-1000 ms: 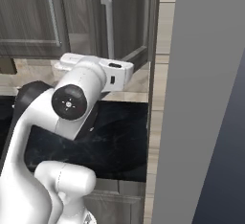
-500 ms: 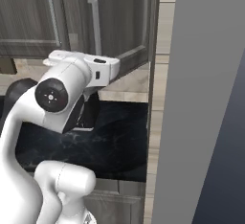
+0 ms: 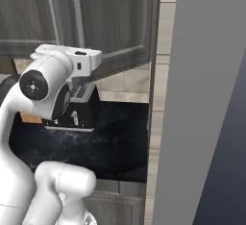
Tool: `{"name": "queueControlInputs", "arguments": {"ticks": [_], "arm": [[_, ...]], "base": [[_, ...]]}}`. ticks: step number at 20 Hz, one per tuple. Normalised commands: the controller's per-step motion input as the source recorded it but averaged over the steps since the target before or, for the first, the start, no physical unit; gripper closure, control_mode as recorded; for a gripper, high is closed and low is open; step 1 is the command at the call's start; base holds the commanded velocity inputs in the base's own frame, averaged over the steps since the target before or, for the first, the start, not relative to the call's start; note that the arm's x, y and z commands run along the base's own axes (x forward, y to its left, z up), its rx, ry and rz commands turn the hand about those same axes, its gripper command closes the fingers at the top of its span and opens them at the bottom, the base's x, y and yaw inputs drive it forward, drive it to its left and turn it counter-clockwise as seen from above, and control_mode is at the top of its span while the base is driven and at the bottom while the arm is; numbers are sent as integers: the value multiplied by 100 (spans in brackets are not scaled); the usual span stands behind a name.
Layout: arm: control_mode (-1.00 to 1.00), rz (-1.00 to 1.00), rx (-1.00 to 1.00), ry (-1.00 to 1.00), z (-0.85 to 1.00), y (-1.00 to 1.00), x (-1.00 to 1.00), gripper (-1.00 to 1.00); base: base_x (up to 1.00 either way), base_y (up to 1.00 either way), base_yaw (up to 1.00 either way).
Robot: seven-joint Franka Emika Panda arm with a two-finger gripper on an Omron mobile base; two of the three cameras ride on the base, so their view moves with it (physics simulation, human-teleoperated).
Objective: Open the cabinet. Pick the spray and place it next to the sink. Then close the cabinet.
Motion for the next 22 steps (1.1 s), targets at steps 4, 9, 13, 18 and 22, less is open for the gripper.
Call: {"name": "queueControlInputs", "arguments": {"ticks": [4, 9, 13, 18, 22], "arm": [[-100, 9, 2, 0, 0, -3, 74, -100], [-100, 17, 9, 1, 2, -27, 41, -100], [-100, 13, 19, 1, 0, -27, 42, -100], [-100, 7, 20, 2, 0, -14, 59, -100], [-100, 1, 21, 3, 0, -8, 53, -100]], "base": [[0, 0, 0], [0, 0, 0], [0, 0, 0], [0, 0, 0], [0, 0, 0]]}}
